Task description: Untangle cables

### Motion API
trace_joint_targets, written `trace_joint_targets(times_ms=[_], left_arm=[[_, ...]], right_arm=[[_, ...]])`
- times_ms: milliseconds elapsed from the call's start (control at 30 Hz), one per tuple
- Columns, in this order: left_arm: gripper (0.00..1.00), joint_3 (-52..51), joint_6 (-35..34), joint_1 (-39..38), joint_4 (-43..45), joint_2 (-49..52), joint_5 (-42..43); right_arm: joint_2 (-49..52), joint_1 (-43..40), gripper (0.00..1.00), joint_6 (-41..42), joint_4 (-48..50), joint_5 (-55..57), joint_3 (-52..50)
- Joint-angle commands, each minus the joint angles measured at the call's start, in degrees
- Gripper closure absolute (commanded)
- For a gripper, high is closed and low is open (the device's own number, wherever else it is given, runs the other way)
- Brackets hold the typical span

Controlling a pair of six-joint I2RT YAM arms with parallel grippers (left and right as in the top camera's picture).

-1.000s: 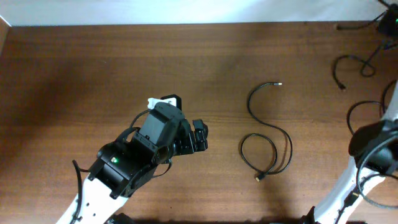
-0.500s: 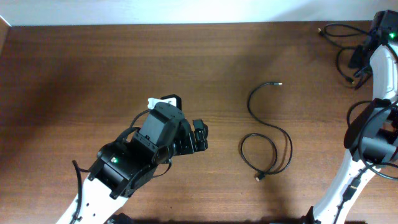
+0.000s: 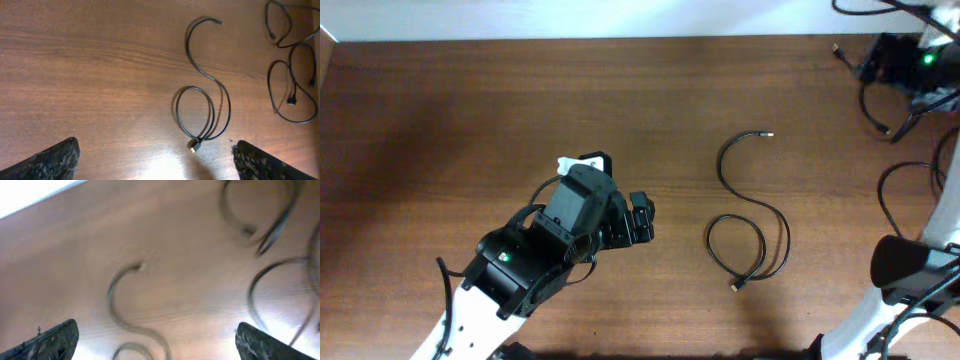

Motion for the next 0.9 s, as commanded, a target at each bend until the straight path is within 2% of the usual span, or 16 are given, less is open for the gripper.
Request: trace_joint_targets(times_ms=[0,100,267,433,567,667,767,833,867], left_arm=[[0.01,0.8,0.7,0.1,0.0,-0.4,0.2],[0.01,0.8,0.7,0.1,0.0,-0.4,0.2],[0.01,0.8,0.7,0.1,0.0,-0.4,0.2],[0.01,0.8,0.7,0.1,0.0,-0.4,0.2],[0.01,0.8,0.7,0.1,0.0,-0.4,0.2],[0.01,0.8,0.7,0.1,0.0,-0.4,0.2],[0.01,0.8,0.7,0.1,0.0,-0.4,0.2],[0.01,0.8,0.7,0.1,0.0,-0.4,0.2],[0.01,0.8,0.7,0.1,0.0,-0.4,0.2]], right_arm=[[-0.6,2.2,0.01,0.2,-5.9,-5.2,0.0],[-0.6,6.3,0.01,-1.8,-8.1,-4.7,-2.9],[-0.6,12.9,0.01,-2.4,-6.8,0.5,-22.1],[-0.6,16.7,0.01,-2.3,-0.2,1.8,-35.4],[-4.4,17.5,0.00,5.9,1.0,9.1,-44.7],[-13.8,18.9,0.00,7.1,7.2,9.1,-54.4],[-17.7,20.2,0.00,7.1,16.4,5.5,-65.1],[-17.6,20.5,0.10,6.9,24.7,1.2,-74.2],[-17.6,20.5,0.11,6.9,29.5,-0.9,-78.7]])
